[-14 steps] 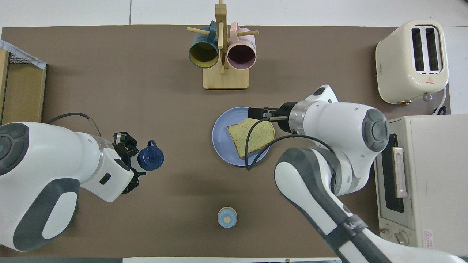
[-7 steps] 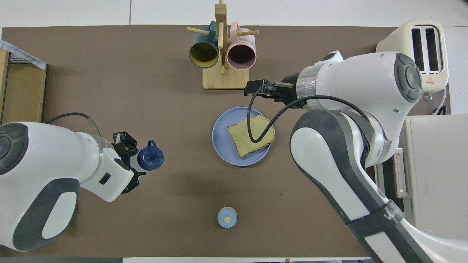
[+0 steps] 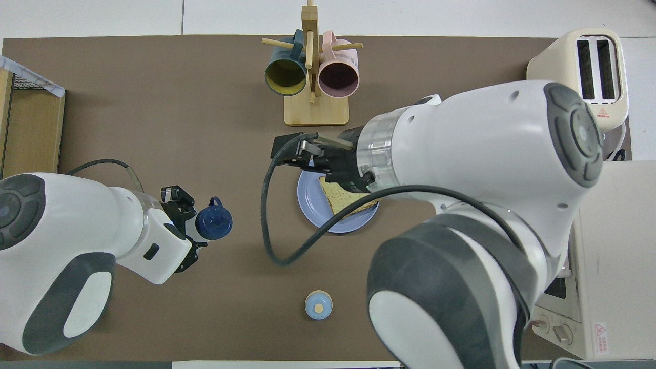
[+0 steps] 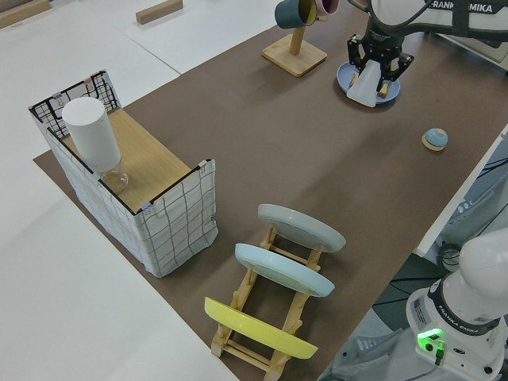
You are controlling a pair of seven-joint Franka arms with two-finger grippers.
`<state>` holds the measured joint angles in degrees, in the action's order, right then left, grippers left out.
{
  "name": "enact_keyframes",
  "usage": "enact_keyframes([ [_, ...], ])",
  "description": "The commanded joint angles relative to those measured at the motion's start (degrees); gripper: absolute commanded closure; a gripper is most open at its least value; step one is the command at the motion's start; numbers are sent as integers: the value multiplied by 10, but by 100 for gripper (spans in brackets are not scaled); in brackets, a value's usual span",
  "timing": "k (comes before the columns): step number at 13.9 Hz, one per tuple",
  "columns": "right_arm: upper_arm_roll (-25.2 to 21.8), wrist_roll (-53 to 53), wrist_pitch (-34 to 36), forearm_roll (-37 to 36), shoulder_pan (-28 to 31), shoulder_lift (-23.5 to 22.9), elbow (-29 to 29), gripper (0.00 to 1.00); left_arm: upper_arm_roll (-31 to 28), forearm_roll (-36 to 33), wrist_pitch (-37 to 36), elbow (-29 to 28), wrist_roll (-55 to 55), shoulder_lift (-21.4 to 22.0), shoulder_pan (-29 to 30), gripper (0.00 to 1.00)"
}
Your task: Put bread on plate and add seasoning
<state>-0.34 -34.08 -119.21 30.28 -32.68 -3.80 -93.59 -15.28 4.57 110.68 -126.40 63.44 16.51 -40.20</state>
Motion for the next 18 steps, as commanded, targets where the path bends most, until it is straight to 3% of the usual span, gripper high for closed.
enact_keyframes([
  [1, 3, -23, -18, -57, -48, 5, -4, 27, 12, -11, 13, -16, -24, 19, -1, 100],
  [7, 6, -57, -44, -67, -77, 11, -14, 48, 25, -12, 16, -16, -52, 20, -1, 100],
  [13, 7, -59, -67, -67, -87, 16, -36, 50, 26, -12, 17, -16, -52, 19, -1, 100],
  [18, 7, -58, -70, -67, -87, 22, -51, 60, 26, -11, 19, -16, -53, 19, -1, 100],
])
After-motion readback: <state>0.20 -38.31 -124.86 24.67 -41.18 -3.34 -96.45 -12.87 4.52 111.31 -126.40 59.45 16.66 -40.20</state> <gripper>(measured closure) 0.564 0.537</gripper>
